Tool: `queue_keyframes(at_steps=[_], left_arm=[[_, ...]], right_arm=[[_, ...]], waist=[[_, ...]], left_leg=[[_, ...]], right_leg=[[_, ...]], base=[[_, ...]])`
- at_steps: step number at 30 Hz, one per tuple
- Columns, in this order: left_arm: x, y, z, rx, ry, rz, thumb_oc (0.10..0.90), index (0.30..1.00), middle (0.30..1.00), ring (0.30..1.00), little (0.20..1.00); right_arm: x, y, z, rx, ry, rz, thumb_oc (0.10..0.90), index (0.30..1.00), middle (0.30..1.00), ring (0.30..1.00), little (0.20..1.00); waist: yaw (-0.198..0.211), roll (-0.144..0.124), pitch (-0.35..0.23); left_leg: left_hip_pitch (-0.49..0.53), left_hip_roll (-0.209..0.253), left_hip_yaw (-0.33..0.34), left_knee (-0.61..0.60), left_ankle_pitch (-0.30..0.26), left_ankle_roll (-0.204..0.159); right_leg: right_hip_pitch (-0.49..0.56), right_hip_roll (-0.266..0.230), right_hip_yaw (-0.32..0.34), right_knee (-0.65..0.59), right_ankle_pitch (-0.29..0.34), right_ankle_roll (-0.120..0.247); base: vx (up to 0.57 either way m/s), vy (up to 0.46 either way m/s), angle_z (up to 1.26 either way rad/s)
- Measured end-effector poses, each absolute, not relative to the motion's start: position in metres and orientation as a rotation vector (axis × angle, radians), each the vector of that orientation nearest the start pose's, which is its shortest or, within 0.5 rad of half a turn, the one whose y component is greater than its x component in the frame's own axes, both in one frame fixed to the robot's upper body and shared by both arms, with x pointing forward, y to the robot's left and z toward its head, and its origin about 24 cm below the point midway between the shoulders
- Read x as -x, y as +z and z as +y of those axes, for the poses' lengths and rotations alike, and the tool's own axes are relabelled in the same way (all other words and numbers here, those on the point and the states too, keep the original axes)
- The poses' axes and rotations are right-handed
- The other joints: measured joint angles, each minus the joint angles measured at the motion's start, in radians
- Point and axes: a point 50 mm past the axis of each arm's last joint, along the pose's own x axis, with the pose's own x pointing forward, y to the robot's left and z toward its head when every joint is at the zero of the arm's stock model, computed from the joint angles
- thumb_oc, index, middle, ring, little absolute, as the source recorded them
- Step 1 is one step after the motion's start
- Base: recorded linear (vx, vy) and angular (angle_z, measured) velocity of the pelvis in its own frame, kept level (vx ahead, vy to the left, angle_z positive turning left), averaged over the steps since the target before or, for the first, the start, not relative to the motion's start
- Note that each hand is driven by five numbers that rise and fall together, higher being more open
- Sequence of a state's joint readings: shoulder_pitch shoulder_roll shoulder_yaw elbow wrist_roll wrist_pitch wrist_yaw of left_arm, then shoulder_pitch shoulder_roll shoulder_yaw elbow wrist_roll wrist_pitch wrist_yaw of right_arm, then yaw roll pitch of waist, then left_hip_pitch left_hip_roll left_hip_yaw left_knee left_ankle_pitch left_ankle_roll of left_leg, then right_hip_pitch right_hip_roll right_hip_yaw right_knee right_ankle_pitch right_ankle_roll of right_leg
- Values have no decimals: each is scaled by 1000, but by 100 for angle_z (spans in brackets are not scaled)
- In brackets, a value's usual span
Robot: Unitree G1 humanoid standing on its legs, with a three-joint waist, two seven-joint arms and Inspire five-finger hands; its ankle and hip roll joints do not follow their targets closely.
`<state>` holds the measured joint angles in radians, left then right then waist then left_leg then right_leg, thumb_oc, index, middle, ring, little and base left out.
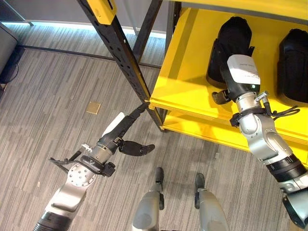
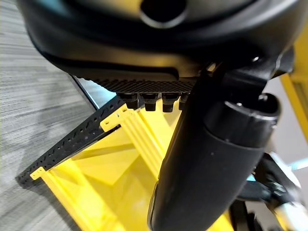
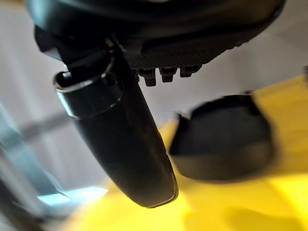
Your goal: Move parts from the plastic box to the shelf.
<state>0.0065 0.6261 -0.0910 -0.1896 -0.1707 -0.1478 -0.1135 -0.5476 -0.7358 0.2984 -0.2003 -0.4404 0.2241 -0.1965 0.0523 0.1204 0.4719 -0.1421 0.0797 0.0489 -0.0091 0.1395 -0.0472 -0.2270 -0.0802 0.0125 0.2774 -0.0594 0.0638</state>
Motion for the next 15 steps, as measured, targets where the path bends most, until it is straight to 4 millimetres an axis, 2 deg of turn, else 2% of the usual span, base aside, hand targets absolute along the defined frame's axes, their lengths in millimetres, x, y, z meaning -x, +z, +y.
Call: queue_keyframes(at_steps=[2, 5, 7, 10, 12, 14, 15], left_arm=[[-243, 110, 211, -397, -234, -236, 900, 1000, 1000, 1000, 1000], [-239, 108, 219, -377, -166, -226, 900, 1000, 1000, 1000, 1000], [-236, 109, 228, -356, -84, -228, 900, 1000, 1000, 1000, 1000], [-230, 106, 237, -341, -13, -216, 900, 1000, 1000, 1000, 1000], [-223, 100, 240, -338, 4, -188, 900, 1000, 1000, 1000, 1000], [-215, 98, 243, -286, 9, -171, 900, 1000, 1000, 1000, 1000], [-214, 96, 244, -259, 5, -162, 900, 1000, 1000, 1000, 1000]], right_arm=[[-285, 234, -170, 1084, -110, -706, 900, 1000, 1000, 1000, 1000], [-271, 235, -175, 1067, -115, -742, 900, 1000, 1000, 1000, 1000], [-257, 232, -192, 1064, -168, -739, 900, 1000, 1000, 1000, 1000], [-247, 215, -214, 1058, -210, -657, 900, 1000, 1000, 1000, 1000], [-234, 196, -228, 1062, -195, -578, 900, 1000, 1000, 1000, 1000], [-224, 185, -235, 1047, -173, -520, 900, 1000, 1000, 1000, 1000], [-221, 181, -238, 1024, -162, -493, 900, 1000, 1000, 1000, 1000]], waist=[[-13, 0, 0], [-29, -3, -2], [-46, -15, -11], [-58, -44, -33], [-99, -73, -79], [-111, -94, -111], [-132, -102, -123]], left_leg=[[25, 2, 0, -10, 0, 0], [42, 4, 2, -16, -1, 1], [44, 6, 5, -16, -4, 3], [62, 10, 23, -25, -14, 6], [75, 20, 34, -38, -13, 5], [91, 25, 54, -51, -11, 1], [97, 27, 56, -51, -11, 0]], right_leg=[[27, 4, -2, -12, 0, 1], [42, 5, 0, -18, 0, 1], [43, 7, 3, -23, -1, 3], [55, 11, 12, -35, -1, 1], [62, 22, 23, -52, 5, 0], [67, 24, 40, -63, 8, -1], [76, 28, 43, -71, 11, -1]], base=[[53, 1, 1], [19, -13, -1], [13, -33, -4], [18, -30, -14], [-65, -46, -20], [-74, -40, -28], [-69, -36, -16]])
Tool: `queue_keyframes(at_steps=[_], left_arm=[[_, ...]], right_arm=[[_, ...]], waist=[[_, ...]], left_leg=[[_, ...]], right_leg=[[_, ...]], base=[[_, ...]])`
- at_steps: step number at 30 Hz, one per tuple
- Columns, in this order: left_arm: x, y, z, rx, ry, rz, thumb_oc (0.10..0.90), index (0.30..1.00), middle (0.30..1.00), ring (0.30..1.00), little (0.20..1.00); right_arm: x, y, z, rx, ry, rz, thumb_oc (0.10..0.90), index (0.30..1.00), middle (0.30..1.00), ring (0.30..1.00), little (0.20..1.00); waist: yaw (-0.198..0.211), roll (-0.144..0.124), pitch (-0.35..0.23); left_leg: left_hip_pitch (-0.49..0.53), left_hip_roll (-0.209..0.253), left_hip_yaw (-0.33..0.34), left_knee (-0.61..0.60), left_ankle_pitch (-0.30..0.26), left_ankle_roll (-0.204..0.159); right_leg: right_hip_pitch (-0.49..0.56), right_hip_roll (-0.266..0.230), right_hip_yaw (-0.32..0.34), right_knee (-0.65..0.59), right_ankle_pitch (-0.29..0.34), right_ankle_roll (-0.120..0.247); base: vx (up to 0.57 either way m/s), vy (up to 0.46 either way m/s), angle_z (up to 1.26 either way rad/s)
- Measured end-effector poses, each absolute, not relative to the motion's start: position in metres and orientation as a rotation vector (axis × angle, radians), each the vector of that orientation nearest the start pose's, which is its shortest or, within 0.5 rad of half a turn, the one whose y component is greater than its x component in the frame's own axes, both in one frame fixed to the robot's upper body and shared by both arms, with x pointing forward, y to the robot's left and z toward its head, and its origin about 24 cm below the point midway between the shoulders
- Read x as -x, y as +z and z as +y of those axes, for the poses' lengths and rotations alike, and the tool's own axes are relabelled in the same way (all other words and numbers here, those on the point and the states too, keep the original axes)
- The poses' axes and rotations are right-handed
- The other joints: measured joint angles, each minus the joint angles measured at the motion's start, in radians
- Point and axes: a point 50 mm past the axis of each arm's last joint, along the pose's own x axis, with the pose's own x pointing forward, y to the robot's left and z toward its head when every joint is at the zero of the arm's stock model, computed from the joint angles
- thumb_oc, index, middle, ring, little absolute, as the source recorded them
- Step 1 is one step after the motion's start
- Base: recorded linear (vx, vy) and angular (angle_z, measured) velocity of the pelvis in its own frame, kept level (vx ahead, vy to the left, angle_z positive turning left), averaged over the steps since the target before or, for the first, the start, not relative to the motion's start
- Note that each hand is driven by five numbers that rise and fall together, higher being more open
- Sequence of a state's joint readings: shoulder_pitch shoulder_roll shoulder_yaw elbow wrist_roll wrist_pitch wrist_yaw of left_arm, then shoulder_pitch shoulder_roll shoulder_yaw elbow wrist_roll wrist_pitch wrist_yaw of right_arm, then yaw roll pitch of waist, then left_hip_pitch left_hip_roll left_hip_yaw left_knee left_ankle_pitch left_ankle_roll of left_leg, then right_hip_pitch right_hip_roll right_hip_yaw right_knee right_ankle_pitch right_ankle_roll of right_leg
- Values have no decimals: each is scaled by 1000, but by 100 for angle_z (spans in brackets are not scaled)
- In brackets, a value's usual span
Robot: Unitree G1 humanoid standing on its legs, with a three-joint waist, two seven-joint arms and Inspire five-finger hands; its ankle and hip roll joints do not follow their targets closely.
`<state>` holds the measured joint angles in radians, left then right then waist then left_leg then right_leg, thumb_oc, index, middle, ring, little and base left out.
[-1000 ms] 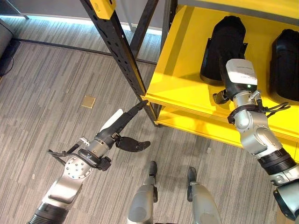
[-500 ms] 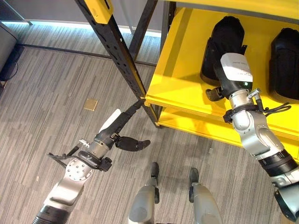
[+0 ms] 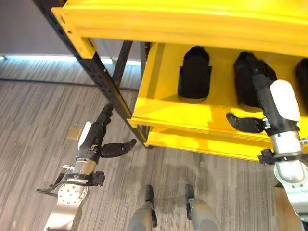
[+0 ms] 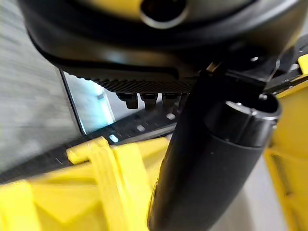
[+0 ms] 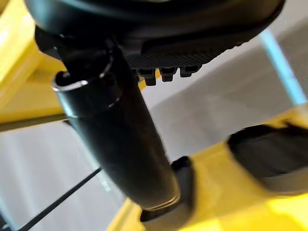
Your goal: Move parts from the plastic box to the shelf.
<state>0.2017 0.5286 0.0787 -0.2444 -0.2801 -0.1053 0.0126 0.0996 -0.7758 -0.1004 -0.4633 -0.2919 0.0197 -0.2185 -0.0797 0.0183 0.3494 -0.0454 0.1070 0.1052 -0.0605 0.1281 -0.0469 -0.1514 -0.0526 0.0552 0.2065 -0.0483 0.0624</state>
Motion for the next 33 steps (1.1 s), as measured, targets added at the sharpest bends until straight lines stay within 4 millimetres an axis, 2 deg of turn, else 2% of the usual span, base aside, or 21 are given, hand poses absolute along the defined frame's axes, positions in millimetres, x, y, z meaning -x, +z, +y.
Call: queue_keyframes(at_steps=[2, 3, 5, 7, 11, 13, 14, 17, 19, 21, 23, 24, 26, 29, 33], left_arm=[[-213, 93, 243, -195, -17, -143, 900, 1000, 1000, 1000, 1000], [-210, 89, 243, -101, -47, -110, 900, 1000, 1000, 1000, 1000], [-205, 81, 243, -56, -65, -60, 900, 1000, 1000, 1000, 1000], [-198, 70, 240, 113, -96, -10, 900, 1000, 1000, 1000, 1000], [-194, 59, 228, 308, -161, 41, 900, 1000, 1000, 1000, 1000], [-194, 58, 225, 348, -182, 42, 900, 1000, 1000, 1000, 1000], [-193, 56, 219, 381, -208, 46, 900, 1000, 1000, 1000, 1000], [-193, 47, 206, 496, -230, 62, 900, 1000, 1000, 1000, 1000], [-193, 44, 204, 502, -243, 73, 900, 1000, 1000, 1000, 1000], [-193, 40, 205, 504, -242, 83, 900, 1000, 1000, 1000, 1000], [-191, 35, 208, 505, -231, 92, 900, 1000, 1000, 1000, 1000], [-191, 33, 209, 506, -226, 99, 900, 1000, 1000, 1000, 1000], [-192, 34, 208, 514, -230, 94, 900, 1000, 1000, 1000, 1000], [-195, 35, 203, 521, -250, 90, 900, 1000, 1000, 1000, 1000], [-193, 33, 201, 524, -253, 103, 900, 1000, 1000, 1000, 1000]], right_arm=[[-215, 175, -243, 1001, -146, -455, 900, 1000, 1000, 1000, 1000], [-208, 171, -251, 948, -119, -404, 900, 1000, 1000, 1000, 1000], [-204, 164, -256, 879, -92, -343, 900, 1000, 1000, 1000, 1000], [-195, 155, -267, 720, -38, -236, 900, 1000, 1000, 1000, 1000], [-179, 129, -282, 488, 5, -59, 900, 1000, 1000, 1000, 1000], [-176, 124, -286, 427, 1, -32, 900, 1000, 1000, 1000, 1000], [-175, 119, -289, 354, -2, -12, 900, 1000, 1000, 1000, 1000], [-169, 105, -296, 140, -74, -28, 900, 1000, 1000, 1000, 1000], [-166, 98, -299, 74, -81, -7, 900, 1000, 1000, 1000, 1000], [-164, 86, -300, -17, -100, 6, 900, 1000, 1000, 1000, 1000], [-169, 70, -298, -89, -101, 40, 900, 1000, 1000, 1000, 1000], [-170, 62, -293, -109, -85, 71, 900, 1000, 1000, 1000, 1000], [-170, 52, -285, -139, -53, 106, 900, 1000, 1000, 1000, 1000], [-168, 42, -274, -162, -10, 156, 900, 1000, 1000, 1000, 1000], [-173, 42, -267, -171, 27, 151, 900, 1000, 1000, 1000, 1000]], waist=[[-20, -4, -7], [-25, -7, -22], [-42, -12, -39], [-65, -14, -55], [-88, -19, -61], [-87, -20, -66], [-113, -21, -71], [-141, -22, -97], [-155, -18, -117], [-163, -18, -129], [-151, -18, -135], [-135, -14, -140], [-137, -9, -144], [-141, 5, -152], [-131, 16, -164]], left_leg=[[11, 3, 6, -2, -1, -1], [21, 7, 16, -3, -10, 3], [32, 12, 28, -3, -16, 4], [37, 17, 30, -3, -17, 6], [50, 28, 48, -3, -23, 3], [50, 31, 59, -3, -24, 2], [51, 33, 65, -1, -25, 2], [67, 36, 85, -4, -30, -2], [71, 38, 102, -5, -33, -7], [94, 39, 125, -17, -34, -8], [123, 47, 183, -18, -46, -15], [138, 50, 217, -18, -55, -16], [148, 53, 241, -19, -60, -16], [169, 58, 241, -19, -63, -12], [170, 57, 225, -19, -64, -13]], right_leg=[[7, 7, 5, -7, 3, 0], [20, 7, 12, -17, 5, -1], [22, 13, 22, -19, 6, -2], [24, 17, 24, -18, 4, -4], [25, 28, 40, -14, 0, -2], [24, 32, 50, -13, 0, -8], [22, 34, 55, -12, 4, -6], [21, 40, 75, -14, 3, -8], [21, 38, 77, -17, 4, -6], [23, 34, 72, -25, 6, -6], [21, 8, 16, -33, 7, -6], [25, -13, -28, -53, 30, -1], [45, -21, -56, -95, 72, 0], [102, -14, -58, -163, 110, 5], [147, -16, -66, -239, 143, 6]], base=[[-72, -31, -10], [-73, -26, -19], [-103, -26, -16], [-97, -20, -6], [-84, -7, -13], [-48, 26, -20], [-41, 38, -18], [-28, 48, -20], [0, 56, -26], [17, 60, -40], [20, 38, -79], [19, 21, -66], [43, 15, -47], [32, 22, -7], [39, 14, 13]])
